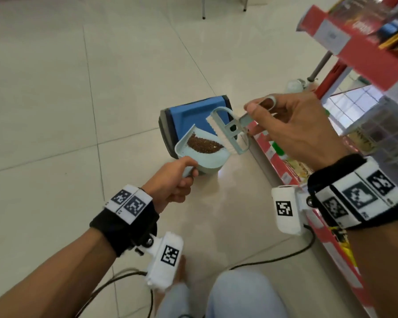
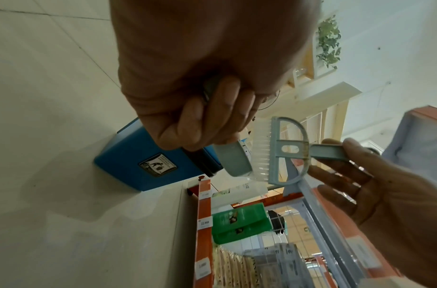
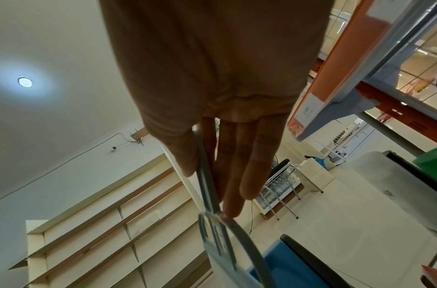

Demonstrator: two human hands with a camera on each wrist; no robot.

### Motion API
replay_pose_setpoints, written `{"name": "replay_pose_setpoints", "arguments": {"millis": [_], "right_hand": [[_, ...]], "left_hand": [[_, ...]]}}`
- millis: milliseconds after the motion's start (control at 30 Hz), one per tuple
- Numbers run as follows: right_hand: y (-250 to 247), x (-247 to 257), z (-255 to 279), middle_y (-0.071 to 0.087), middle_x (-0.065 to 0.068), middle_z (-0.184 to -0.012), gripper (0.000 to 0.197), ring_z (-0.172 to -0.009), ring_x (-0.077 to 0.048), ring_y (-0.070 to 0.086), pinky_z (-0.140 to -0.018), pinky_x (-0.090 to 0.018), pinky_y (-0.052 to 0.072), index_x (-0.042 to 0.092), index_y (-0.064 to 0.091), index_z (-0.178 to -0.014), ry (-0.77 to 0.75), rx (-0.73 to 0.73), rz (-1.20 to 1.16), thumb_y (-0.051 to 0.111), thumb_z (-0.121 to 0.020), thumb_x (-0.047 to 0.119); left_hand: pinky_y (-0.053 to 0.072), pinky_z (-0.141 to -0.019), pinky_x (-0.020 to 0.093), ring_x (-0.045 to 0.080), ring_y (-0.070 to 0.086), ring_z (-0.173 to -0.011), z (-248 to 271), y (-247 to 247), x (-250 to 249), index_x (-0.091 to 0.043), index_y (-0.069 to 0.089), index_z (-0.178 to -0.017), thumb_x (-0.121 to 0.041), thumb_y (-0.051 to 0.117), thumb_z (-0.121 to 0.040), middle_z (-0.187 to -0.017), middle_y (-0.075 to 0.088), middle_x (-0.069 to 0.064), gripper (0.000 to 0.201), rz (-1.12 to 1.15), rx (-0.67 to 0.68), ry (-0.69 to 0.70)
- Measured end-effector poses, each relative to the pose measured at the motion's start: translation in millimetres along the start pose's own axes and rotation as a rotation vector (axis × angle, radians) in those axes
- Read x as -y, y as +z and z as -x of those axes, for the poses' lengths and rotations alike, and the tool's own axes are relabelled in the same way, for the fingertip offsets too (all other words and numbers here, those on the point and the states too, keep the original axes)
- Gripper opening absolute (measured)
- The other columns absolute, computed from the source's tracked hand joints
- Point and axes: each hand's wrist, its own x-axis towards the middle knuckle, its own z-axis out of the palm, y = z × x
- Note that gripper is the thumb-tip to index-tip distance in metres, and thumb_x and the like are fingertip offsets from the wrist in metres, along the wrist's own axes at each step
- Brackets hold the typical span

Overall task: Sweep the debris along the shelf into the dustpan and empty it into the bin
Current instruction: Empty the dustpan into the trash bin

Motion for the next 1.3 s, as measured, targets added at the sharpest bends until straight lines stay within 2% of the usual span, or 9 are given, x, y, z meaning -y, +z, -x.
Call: {"name": "replay_pose_setpoints", "arguments": {"millis": [333,467,600,733,867,1000,1133,1233,1300], "right_hand": [[41,-17,-87,0.076,0.002,-0.089,0.021,-0.069,-0.010,0.074,-0.068,-0.035,0.062,0.014,0.077,-0.090,0.040,0.225,0.088,0.066,-0.093,0.031],[41,-24,-103,0.076,0.004,-0.094,0.018,-0.072,-0.009,0.074,-0.063,-0.019,0.057,0.017,0.077,-0.094,0.013,0.226,0.094,0.066,-0.094,0.031],[37,-28,-105,0.076,0.003,-0.087,0.020,-0.071,-0.007,0.074,-0.061,-0.013,0.055,0.013,0.077,-0.095,-0.036,0.175,0.096,0.066,-0.094,0.029],[37,-30,-102,0.077,-0.002,-0.091,0.021,-0.074,-0.010,0.074,-0.059,-0.012,0.052,0.012,0.077,-0.095,-0.046,0.241,0.109,0.065,-0.094,0.029],[38,-34,-102,0.076,0.008,-0.090,0.017,-0.073,-0.003,0.071,-0.062,-0.009,0.050,0.014,0.079,-0.096,-0.032,0.273,0.119,0.070,-0.090,0.027],[42,-40,-103,0.074,0.014,-0.094,0.015,-0.081,0.002,0.070,-0.081,-0.019,0.057,0.014,0.079,-0.097,-0.044,0.318,0.166,0.073,-0.087,0.025],[45,-45,-101,0.076,0.012,-0.091,0.013,-0.080,-0.001,0.071,-0.082,-0.025,0.058,0.016,0.080,-0.096,-0.065,0.332,0.158,0.073,-0.087,0.024],[46,-47,-100,0.077,0.008,-0.092,0.013,-0.082,-0.009,0.073,-0.084,-0.033,0.057,0.014,0.080,-0.094,-0.074,0.332,0.147,0.073,-0.087,0.023],[47,-47,-102,0.078,0.004,-0.092,0.013,-0.084,-0.012,0.073,-0.085,-0.037,0.057,0.014,0.079,-0.095,-0.086,0.345,0.166,0.072,-0.088,0.023]], "left_hand": [[0.013,-0.039,0.018,0.005,0.018,-0.033,-51,-42,-46,-0.018,0.051,-0.070,-0.031,0.046,-0.090,-0.043,0.024,-0.009,0.025,0.116,0.177,-0.191],[0.015,-0.035,0.016,0.003,0.019,-0.030,-67,-49,-57,-0.015,0.053,-0.071,-0.027,0.044,-0.090,-0.041,0.025,-0.011,0.025,0.202,0.263,-0.256],[0.018,-0.033,0.016,0.002,0.023,-0.028,-77,-44,-57,-0.012,0.053,-0.076,-0.023,0.038,-0.090,-0.041,0.029,-0.011,0.024,0.352,0.250,-0.282],[0.021,-0.032,0.015,0.004,0.026,-0.030,-79,-38,-61,-0.006,0.059,-0.083,-0.021,0.035,-0.088,-0.044,0.034,-0.008,0.029,0.342,0.200,-0.312],[0.024,-0.029,0.014,0.004,0.028,-0.032,-80,-39,-74,-0.002,0.066,-0.090,-0.025,0.036,-0.087,-0.047,0.035,-0.007,0.038,0.100,0.093,-0.360],[0.020,-0.032,0.010,0.005,0.022,-0.026,-80,-28,-85,-0.011,0.057,-0.075,-0.034,0.046,-0.087,-0.038,0.030,-0.009,0.028,-0.256,-0.097,-0.316],[0.028,-0.037,0.011,0.013,0.032,-0.025,-84,-18,-90,-0.011,0.044,-0.061,-0.027,0.054,-0.083,-0.037,0.041,0.000,0.028,-0.578,-0.264,-0.133],[0.037,-0.050,0.023,0.023,0.048,-0.050,-87,-19,-97,-0.009,0.047,-0.061,-0.032,0.056,-0.080,-0.061,0.053,0.009,0.030,-0.922,-0.363,0.072],[0.034,-0.048,0.024,0.021,0.048,-0.054,-86,-19,-105,-0.012,0.045,-0.062,-0.036,0.058,-0.080,-0.065,0.053,0.007,0.033,-1.148,-0.454,0.197]]}}
